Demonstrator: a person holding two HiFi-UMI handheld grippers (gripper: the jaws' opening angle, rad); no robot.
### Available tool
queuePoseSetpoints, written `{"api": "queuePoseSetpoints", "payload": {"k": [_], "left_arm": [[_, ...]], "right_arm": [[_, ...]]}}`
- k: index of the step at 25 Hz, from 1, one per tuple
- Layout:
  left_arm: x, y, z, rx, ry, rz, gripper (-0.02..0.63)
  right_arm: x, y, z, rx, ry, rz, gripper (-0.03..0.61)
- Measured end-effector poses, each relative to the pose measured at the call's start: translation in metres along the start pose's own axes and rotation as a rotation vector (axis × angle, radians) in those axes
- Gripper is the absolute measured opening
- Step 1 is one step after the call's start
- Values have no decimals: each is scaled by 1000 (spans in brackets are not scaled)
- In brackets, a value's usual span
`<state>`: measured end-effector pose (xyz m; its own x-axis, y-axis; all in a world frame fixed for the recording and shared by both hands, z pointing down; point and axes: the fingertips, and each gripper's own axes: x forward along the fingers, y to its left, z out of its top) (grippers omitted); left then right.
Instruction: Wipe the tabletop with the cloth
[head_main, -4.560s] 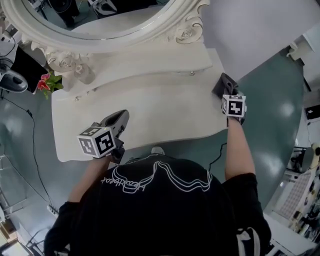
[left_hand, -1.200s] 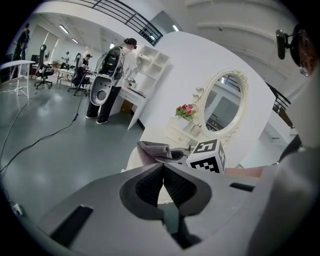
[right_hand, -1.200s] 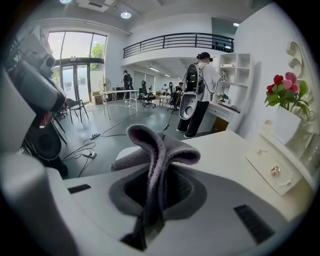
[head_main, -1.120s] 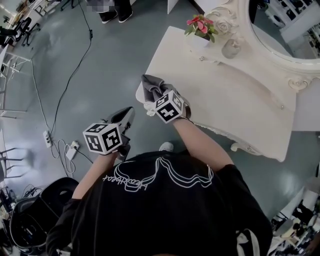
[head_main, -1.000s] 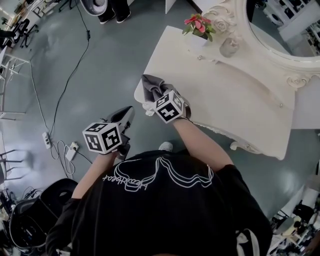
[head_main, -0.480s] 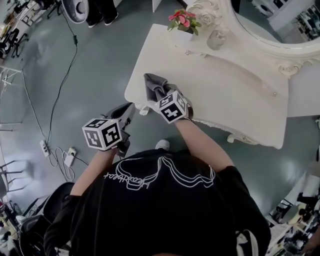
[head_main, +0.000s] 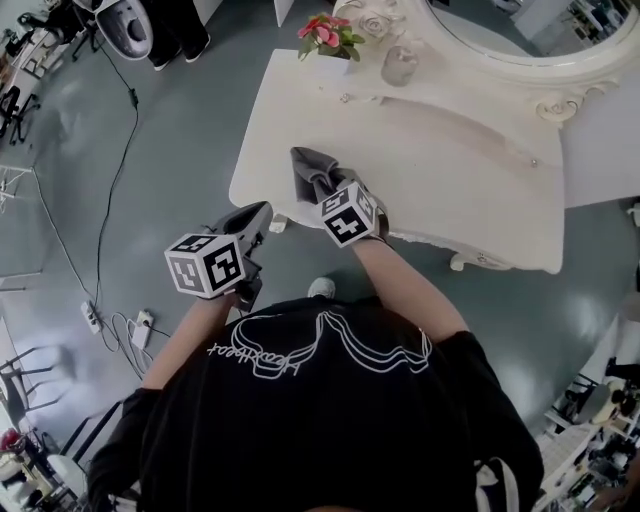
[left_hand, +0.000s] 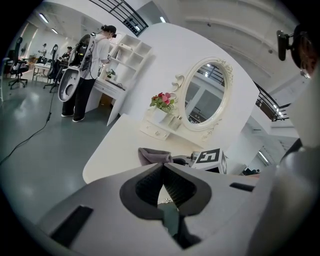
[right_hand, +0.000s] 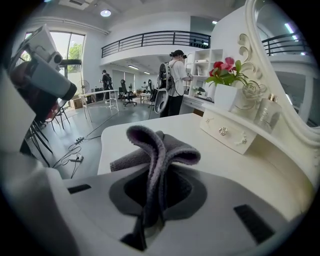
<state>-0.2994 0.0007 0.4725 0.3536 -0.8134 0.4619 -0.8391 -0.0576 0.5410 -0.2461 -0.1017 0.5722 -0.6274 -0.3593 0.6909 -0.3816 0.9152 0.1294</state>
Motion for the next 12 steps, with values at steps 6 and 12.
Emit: {"api": "queuePoseSetpoints", "payload": {"k": [6, 12], "left_arm": [[9, -14, 0, 24, 15, -23, 5], [19, -28, 0, 44, 28, -38, 5]], "right_arm": [[-15, -16, -19, 27, 14, -27, 48], [-33, -33, -38, 57, 25, -48, 48]]}}
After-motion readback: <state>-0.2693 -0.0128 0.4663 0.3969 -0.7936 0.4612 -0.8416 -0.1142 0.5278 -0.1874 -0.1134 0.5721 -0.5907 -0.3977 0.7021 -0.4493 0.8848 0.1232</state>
